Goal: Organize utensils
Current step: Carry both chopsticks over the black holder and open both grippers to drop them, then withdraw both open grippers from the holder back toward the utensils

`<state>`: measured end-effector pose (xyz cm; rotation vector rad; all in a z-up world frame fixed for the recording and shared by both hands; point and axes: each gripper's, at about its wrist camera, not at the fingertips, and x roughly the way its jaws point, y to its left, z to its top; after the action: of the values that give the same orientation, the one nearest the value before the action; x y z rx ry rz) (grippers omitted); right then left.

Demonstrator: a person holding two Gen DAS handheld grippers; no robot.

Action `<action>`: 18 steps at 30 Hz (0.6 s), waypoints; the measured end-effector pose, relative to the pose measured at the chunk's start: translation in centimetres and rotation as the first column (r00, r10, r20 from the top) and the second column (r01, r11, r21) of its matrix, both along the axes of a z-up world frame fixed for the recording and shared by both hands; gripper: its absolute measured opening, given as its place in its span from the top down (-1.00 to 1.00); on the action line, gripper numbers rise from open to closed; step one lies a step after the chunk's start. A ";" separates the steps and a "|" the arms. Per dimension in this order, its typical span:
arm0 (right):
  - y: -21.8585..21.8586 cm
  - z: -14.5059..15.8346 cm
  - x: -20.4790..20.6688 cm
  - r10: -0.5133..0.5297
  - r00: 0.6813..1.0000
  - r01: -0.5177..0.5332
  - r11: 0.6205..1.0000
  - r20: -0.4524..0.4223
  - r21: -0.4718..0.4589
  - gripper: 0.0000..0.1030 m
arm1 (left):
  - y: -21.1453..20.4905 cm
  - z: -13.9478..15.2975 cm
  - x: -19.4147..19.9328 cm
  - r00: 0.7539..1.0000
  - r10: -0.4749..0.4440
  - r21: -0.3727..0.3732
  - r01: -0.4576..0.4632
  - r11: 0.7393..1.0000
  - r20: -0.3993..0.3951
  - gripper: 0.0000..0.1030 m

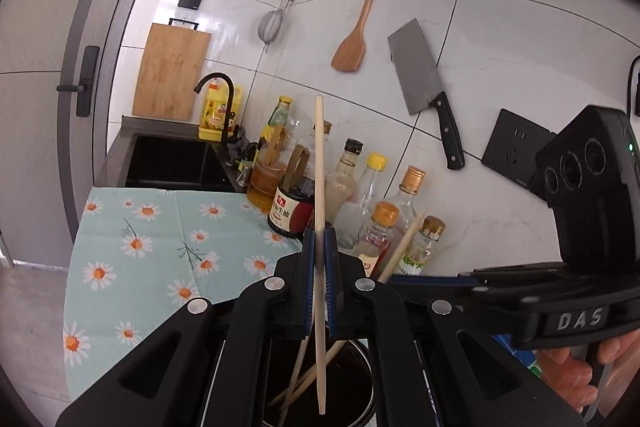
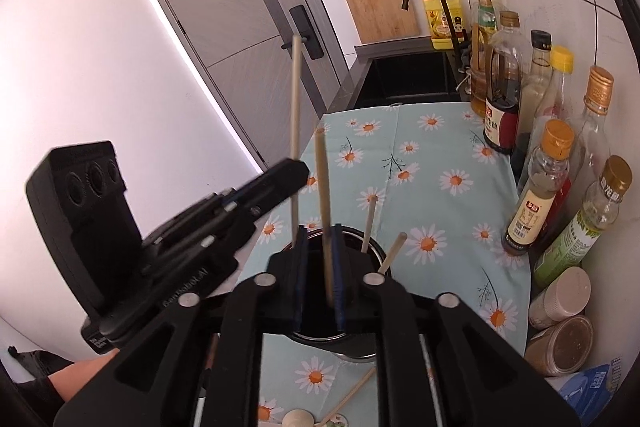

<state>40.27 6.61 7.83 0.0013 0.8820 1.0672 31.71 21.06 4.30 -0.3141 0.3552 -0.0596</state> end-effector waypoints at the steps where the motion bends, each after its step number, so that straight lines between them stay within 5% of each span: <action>1: -0.2 0.1 0.0 -0.007 1.000 0.007 1.000 0.003 -0.002 0.68 | -0.1 -0.1 -0.1 1.000 0.001 0.002 -0.001 1.000 -0.002 0.91; 18: -3.4 1.3 -2.7 -0.048 0.999 0.048 0.999 -0.015 0.023 0.66 | -1.0 0.2 -2.6 0.998 0.000 0.016 0.001 1.000 -0.056 0.89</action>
<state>37.53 3.21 9.13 0.0499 0.8783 1.0339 29.15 20.11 4.47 -0.3000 0.4112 -0.0481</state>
